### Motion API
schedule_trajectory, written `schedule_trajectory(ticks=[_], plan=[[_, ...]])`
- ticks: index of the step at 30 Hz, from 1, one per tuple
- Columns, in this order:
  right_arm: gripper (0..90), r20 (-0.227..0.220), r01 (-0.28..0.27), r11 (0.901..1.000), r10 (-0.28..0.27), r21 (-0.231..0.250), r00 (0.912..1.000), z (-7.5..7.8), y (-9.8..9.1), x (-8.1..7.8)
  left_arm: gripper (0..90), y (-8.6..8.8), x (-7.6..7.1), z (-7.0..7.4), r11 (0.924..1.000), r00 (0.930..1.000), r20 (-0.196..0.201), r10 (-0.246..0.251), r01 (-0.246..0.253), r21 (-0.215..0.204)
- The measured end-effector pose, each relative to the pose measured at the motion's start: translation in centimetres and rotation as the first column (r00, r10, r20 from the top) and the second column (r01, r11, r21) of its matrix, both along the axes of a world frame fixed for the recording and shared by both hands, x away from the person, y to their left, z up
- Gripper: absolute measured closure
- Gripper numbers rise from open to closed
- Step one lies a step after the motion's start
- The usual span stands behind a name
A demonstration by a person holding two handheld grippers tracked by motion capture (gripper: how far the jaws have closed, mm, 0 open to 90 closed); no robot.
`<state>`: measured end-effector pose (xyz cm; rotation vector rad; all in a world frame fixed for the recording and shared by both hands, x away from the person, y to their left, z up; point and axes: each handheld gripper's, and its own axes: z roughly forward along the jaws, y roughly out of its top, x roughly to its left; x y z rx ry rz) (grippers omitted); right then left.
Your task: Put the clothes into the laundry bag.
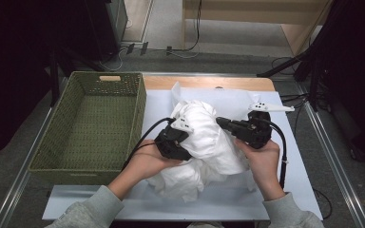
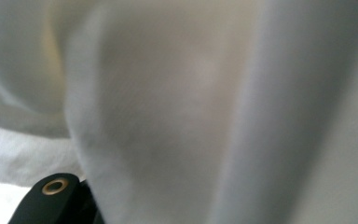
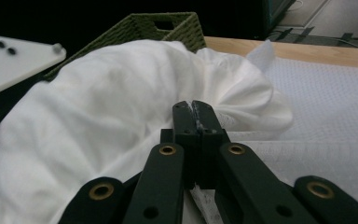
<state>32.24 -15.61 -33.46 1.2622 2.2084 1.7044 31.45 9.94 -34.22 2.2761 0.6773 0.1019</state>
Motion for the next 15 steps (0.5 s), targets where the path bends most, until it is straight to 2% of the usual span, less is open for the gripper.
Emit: schedule_trajectory(ticks=[3, 6, 8, 11, 15], plan=[[90.0, 0.018, -0.016, 0.9995, 0.015, 0.027, 0.9997, 0.7, 0.3, -0.5, 63.9, 0.9, 0.9, 1.1, 0.9993, 0.9993, 0.018, 0.032, -0.032, -0.017], [90.0, 0.032, -0.028, 0.9988, 0.027, 0.040, 0.9991, 1.1, 0.7, -0.9, 63.5, 1.4, 1.6, 1.4, 0.9988, 0.9994, 0.006, 0.034, -0.034, -0.037], [90.0, 0.032, -0.027, 0.9991, 0.026, 0.033, 0.9992, 1.0, 0.8, -0.9, 63.1, 1.2, 1.6, 0.8, 0.9989, 0.9996, -0.003, 0.028, -0.028, -0.037], [90.0, -0.003, -0.021, 0.9991, 0.021, 0.036, 0.9998, 0.3, 0.7, -0.6, 62.7, 0.6, 1.5, -0.6, 0.9993, 0.9995, -0.016, 0.028, -0.029, -0.024], [90.0, -0.032, 0.002, 0.9993, -0.001, 0.036, 0.9995, -0.7, 0.4, -0.2, 62.4, -0.2, 1.6, -2.6, 0.9991, 0.9987, -0.047, 0.021, -0.023, -0.037]])
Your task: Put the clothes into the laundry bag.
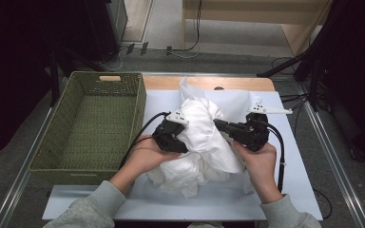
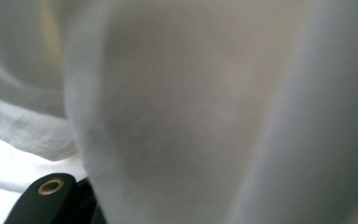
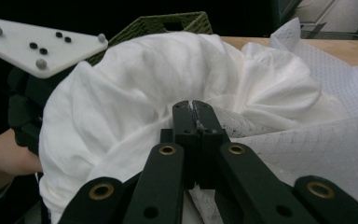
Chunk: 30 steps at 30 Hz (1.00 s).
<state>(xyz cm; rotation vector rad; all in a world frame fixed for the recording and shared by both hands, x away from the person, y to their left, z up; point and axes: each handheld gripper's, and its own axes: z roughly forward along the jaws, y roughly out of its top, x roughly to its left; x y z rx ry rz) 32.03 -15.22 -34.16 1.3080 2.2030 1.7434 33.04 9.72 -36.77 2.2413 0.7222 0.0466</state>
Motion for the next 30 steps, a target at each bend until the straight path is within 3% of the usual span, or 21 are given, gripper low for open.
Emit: schedule_trajectory(ticks=[10, 15, 19, 21, 23, 25, 30], plan=[[90.0, -0.005, 0.046, 0.9988, -0.046, 0.013, 0.9989, -0.1, -1.0, 0.2, 62.0, -2.7, -1.0, -2.7, 0.9977, 0.9977, -0.003, -0.068, 0.068, 0.006], [90.0, 0.004, 0.047, 0.9988, -0.047, 0.014, 0.9989, 0.1, -1.1, 0.1, 59.2, -3.9, -1.4, -3.7, 0.9923, 0.9931, -0.006, -0.118, 0.118, 0.037], [90.0, 0.016, 0.039, 0.9984, -0.038, -0.042, 0.9992, -0.9, -0.8, 0.4, 44.0, -3.4, -0.9, -3.2, 0.9947, 0.9941, -0.040, -0.100, 0.101, 0.016], [90.0, 0.007, 0.040, 0.9985, -0.040, -0.038, 0.9992, -1.4, -0.9, 0.6, 34.1, -3.0, -0.7, -2.8, 0.9936, 0.9905, -0.080, -0.112, 0.113, 0.003], [90.0, 0.001, 0.038, 0.9989, -0.038, -0.028, 0.9993, -1.5, -1.2, 0.7, 24.5, -2.8, -0.6, -2.4, 0.9925, 0.9868, -0.112, -0.118, 0.121, 0.021], [90.0, 0.002, 0.043, 0.9988, -0.043, -0.025, 0.9991, -1.5, -1.4, 0.7, 20.0, -2.6, -0.7, -1.9, 0.9917, 0.9871, -0.105, -0.121, 0.125, 0.033], [90.0, -0.010, 0.042, 0.9988, -0.043, -0.023, 0.9990, -1.7, -1.5, 0.8, 3.1, -1.8, -0.6, -0.8, 0.9947, 0.9871, -0.132, -0.090, 0.095, 0.037]])
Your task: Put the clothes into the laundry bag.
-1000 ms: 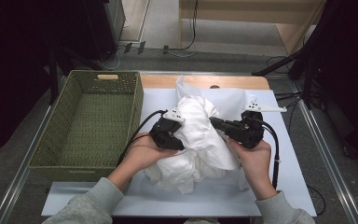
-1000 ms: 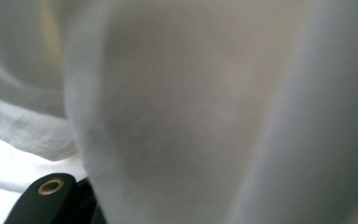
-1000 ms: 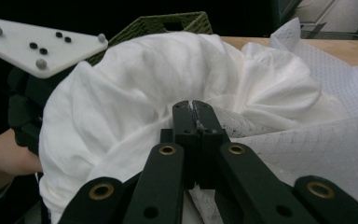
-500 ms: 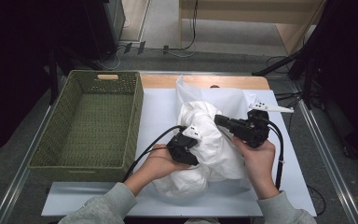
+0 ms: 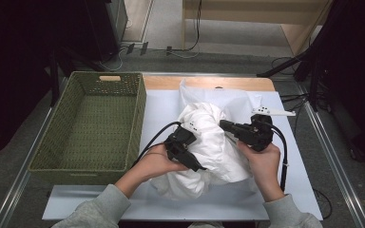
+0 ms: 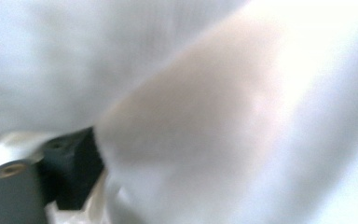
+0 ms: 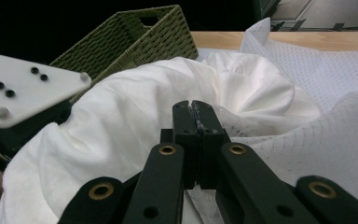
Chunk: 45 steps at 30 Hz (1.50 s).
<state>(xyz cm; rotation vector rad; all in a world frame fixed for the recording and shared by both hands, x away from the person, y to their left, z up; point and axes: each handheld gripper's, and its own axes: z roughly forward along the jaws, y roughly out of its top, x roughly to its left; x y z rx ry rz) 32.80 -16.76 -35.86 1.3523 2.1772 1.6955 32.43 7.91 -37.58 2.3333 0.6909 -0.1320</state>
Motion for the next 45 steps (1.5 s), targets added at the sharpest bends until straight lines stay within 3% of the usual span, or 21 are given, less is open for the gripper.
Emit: schedule_trajectory(ticks=[1, 5, 8, 10, 11, 12, 13, 14, 18, 20, 22, 24, 25, 29, 33, 35, 37, 40, 45], plan=[[90.0, -0.004, -0.003, 1.0000, 0.003, 0.001, 1.0000, -0.1, 0.0, 0.0, 1.2, 0.3, 0.0, 0.2, 1.0000, 0.9999, -0.012, 0.007, -0.007, -0.004], [89.9, -0.007, -0.004, 1.0000, 0.004, 0.003, 1.0000, -0.2, -0.1, 0.0, 0.0, 1.4, -0.5, 1.4, 0.9995, 0.9997, 0.010, 0.022, -0.022, -0.021], [90.0, -0.011, -0.004, 1.0000, 0.004, 0.002, 0.9999, -0.2, -0.1, 0.1, 0.0, 2.3, -0.7, 2.1, 0.9994, 0.9998, 0.002, 0.018, -0.018, -0.029], [90.0, -0.010, -0.004, 1.0000, 0.004, -0.001, 0.9999, -0.3, 0.0, 0.1, 1.9, 2.8, -1.0, 2.3, 0.9989, 0.9997, -0.004, -0.023, 0.023, -0.042], [90.0, -0.011, -0.004, 1.0000, 0.004, -0.001, 0.9999, -0.3, 0.0, 0.1, 7.0, 3.0, -1.2, 2.4, 0.9986, 0.9993, 0.020, -0.032, 0.033, -0.041], [90.0, -0.010, -0.005, 1.0000, 0.005, -0.003, 0.9999, -0.3, 0.0, 0.0, 19.7, 3.2, -1.3, 2.3, 0.9980, 0.9987, 0.026, -0.044, 0.045, -0.044], [90.0, -0.008, -0.007, 1.0000, 0.007, -0.002, 0.9999, -0.3, 0.1, 0.0, 23.1, 3.2, -1.4, 2.3, 0.9979, 0.9979, 0.043, -0.047, 0.049, -0.042], [90.0, -0.011, -0.009, 1.0000, 0.009, -0.001, 0.9999, -0.2, 0.1, 0.0, 23.0, 3.3, -1.5, 2.3, 0.9983, 0.9966, 0.068, -0.047, 0.049, -0.033], [90.0, -0.009, -0.005, 1.0000, 0.005, -0.003, 0.9999, -0.2, 0.0, 0.0, 23.5, 3.9, -1.6, 2.6, 0.9983, 0.9941, 0.101, -0.040, 0.044, -0.039], [89.9, -0.011, -0.005, 1.0000, 0.005, 0.000, 0.9999, -0.2, -0.1, 0.0, 26.0, 4.2, -1.6, 3.0, 0.9971, 0.9955, 0.078, -0.053, 0.057, -0.051], [89.9, -0.011, -0.006, 1.0000, 0.006, 0.002, 0.9999, -0.2, -0.2, 0.0, 25.7, 4.5, -1.5, 3.4, 0.9958, 0.9969, 0.000, -0.078, 0.078, -0.048], [89.9, -0.013, -0.003, 1.0000, 0.003, 0.002, 0.9999, -0.2, -0.2, 0.0, 19.0, 4.7, -1.6, 3.8, 0.9926, 0.9911, -0.073, -0.111, 0.107, -0.058], [89.9, -0.014, -0.004, 1.0000, 0.004, 0.002, 0.9999, -0.2, -0.2, 0.0, 18.5, 4.8, -1.6, 3.9, 0.9920, 0.9904, -0.073, -0.118, 0.114, -0.055], [89.9, -0.011, -0.004, 1.0000, 0.004, -0.004, 0.9999, -0.2, -0.2, 0.0, 18.1, 5.4, -2.2, 4.6, 0.9930, 0.9936, -0.033, -0.108, 0.106, -0.052], [89.9, -0.009, 0.001, 1.0000, -0.001, -0.003, 1.0000, -0.2, -0.3, 0.1, 22.3, 5.9, -2.3, 5.2, 0.9963, 0.9984, -0.020, -0.053, 0.051, -0.069], [90.0, -0.013, -0.002, 1.0000, 0.002, -0.002, 0.9999, -0.2, -0.2, 0.0, 22.4, 5.8, -2.5, 5.6, 0.9957, 0.9977, 0.018, -0.065, 0.066, -0.066], [89.9, -0.007, -0.003, 0.9999, 0.003, -0.012, 1.0000, -0.2, -0.2, 0.0, 22.3, 6.1, -2.6, 6.1, 0.9939, 0.9970, 0.028, -0.072, 0.074, -0.082], [89.9, -0.003, 0.001, 0.9999, -0.001, -0.012, 1.0000, -0.1, -0.3, 0.0, 22.5, 7.2, -2.5, 7.4, 0.9905, 0.9970, 0.028, -0.072, 0.075, -0.115], [90.0, -0.014, -0.001, 1.0000, 0.001, 0.002, 0.9999, -0.1, -0.5, 0.0, 31.0, 9.0, -2.0, 9.6, 0.9922, 0.9956, 0.082, -0.045, 0.054, -0.112]])
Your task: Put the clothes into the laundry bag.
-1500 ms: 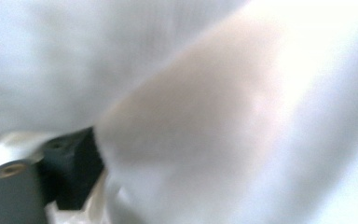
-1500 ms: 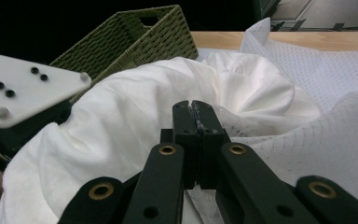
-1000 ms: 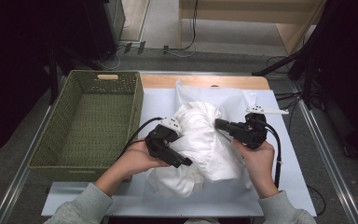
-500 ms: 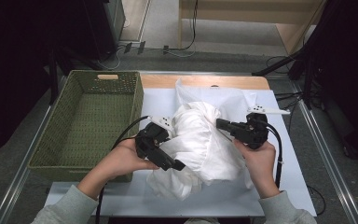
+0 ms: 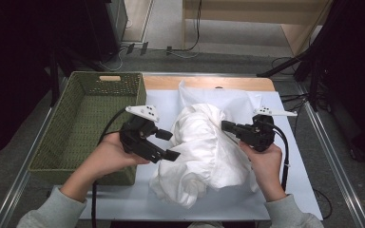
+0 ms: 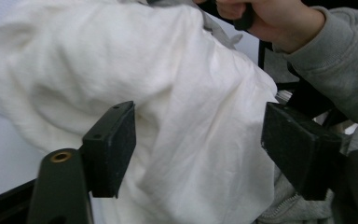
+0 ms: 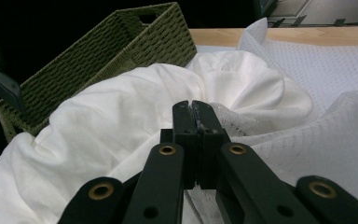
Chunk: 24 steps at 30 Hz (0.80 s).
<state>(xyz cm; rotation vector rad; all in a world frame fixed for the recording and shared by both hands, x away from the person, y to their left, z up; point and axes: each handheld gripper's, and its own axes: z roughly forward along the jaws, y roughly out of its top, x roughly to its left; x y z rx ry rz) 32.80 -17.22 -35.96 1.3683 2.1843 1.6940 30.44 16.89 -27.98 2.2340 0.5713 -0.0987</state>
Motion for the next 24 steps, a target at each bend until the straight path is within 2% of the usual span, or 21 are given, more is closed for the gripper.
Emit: schedule_trajectory(ticks=[2, 3, 4, 6, 7, 8, 9, 11, 12, 14, 15, 16, 18, 20, 24], plan=[[90.0, 0.008, 0.002, 1.0000, -0.002, -0.004, 1.0000, 0.1, 0.0, 0.1, 38.4, 0.3, 1.0, 0.3, 0.9968, 0.9973, 0.037, 0.063, -0.065, 0.046], [89.9, 0.009, 0.003, 1.0000, -0.003, -0.001, 1.0000, 0.1, 0.0, 0.1, 43.1, 0.3, 1.7, 0.1, 0.9930, 0.9947, 0.039, 0.095, -0.098, 0.067], [89.9, 0.004, 0.006, 1.0000, -0.006, 0.000, 1.0000, 0.2, -0.1, 0.1, 49.7, 0.2, 2.2, -0.1, 0.9907, 0.9932, 0.036, 0.111, -0.113, 0.075], [89.8, 0.004, 0.011, 0.9999, -0.011, 0.000, 0.9999, 0.3, -0.3, 0.1, 62.8, -0.2, 3.6, -0.9, 0.9888, 0.9905, -0.010, 0.137, -0.137, 0.060], [89.8, 0.005, 0.020, 0.9998, -0.020, 0.005, 0.9998, 0.4, -0.6, 0.1, 68.9, -0.5, 4.3, -1.3, 0.9867, 0.9886, -0.008, 0.150, -0.149, 0.065], [89.8, 0.008, 0.025, 0.9997, -0.025, 0.007, 0.9997, 0.4, -0.8, 0.2, 72.3, -0.7, 4.7, -1.7, 0.9851, 0.9884, 0.009, 0.152, -0.152, 0.081], [89.8, 0.006, 0.028, 0.9996, -0.028, 0.009, 0.9996, 0.5, -0.9, 0.2, 80.1, -1.1, 5.5, -2.3, 0.9824, 0.9875, 0.024, 0.156, -0.157, 0.100], [90.0, 0.004, 0.036, 0.9992, -0.036, 0.017, 0.9993, 0.5, -1.2, 0.4, 88.9, -1.7, 6.5, -3.1, 0.9797, 0.9845, 0.042, 0.170, -0.174, 0.101], [90.0, -0.002, 0.036, 0.9991, -0.036, 0.021, 0.9994, 0.6, -1.2, 0.4, 90.0, -2.1, 7.1, -3.6, 0.9775, 0.9832, 0.053, 0.175, -0.180, 0.110], [90.0, 0.003, 0.038, 0.9993, -0.038, 0.008, 0.9993, 0.7, -1.2, 0.4, 90.0, -3.1, 8.1, -4.7, 0.9758, 0.9823, 0.049, 0.181, -0.185, 0.116], [90.0, 0.006, 0.036, 0.9993, -0.036, 0.001, 0.9993, 0.8, -1.2, 0.3, 90.0, -3.7, 8.6, -5.4, 0.9767, 0.9848, 0.028, 0.171, -0.174, 0.126], [90.0, 0.010, 0.038, 0.9993, -0.038, -0.004, 0.9992, 0.9, -1.2, 0.3, 90.0, -4.2, 8.8, -6.1, 0.9803, 0.9871, -0.004, 0.160, -0.159, 0.118], [90.0, 0.011, 0.043, 0.9991, -0.043, -0.002, 0.9990, 0.9, -1.4, 0.3, 90.0, -5.3, 8.7, -7.2, 0.9866, 0.9912, -0.028, 0.129, -0.126, 0.104], [90.0, 0.012, 0.044, 0.9990, -0.044, 0.000, 0.9990, 0.9, -1.6, 0.4, 90.0, -6.2, 8.2, -7.8, 0.9912, 0.9948, -0.035, 0.096, -0.092, 0.095], [90.0, 0.009, 0.048, 0.9988, -0.048, 0.007, 0.9988, 0.8, -1.7, 0.5, 90.0, -7.7, 7.0, -8.2, 0.9976, 0.9979, -0.047, 0.045, -0.042, 0.056]])
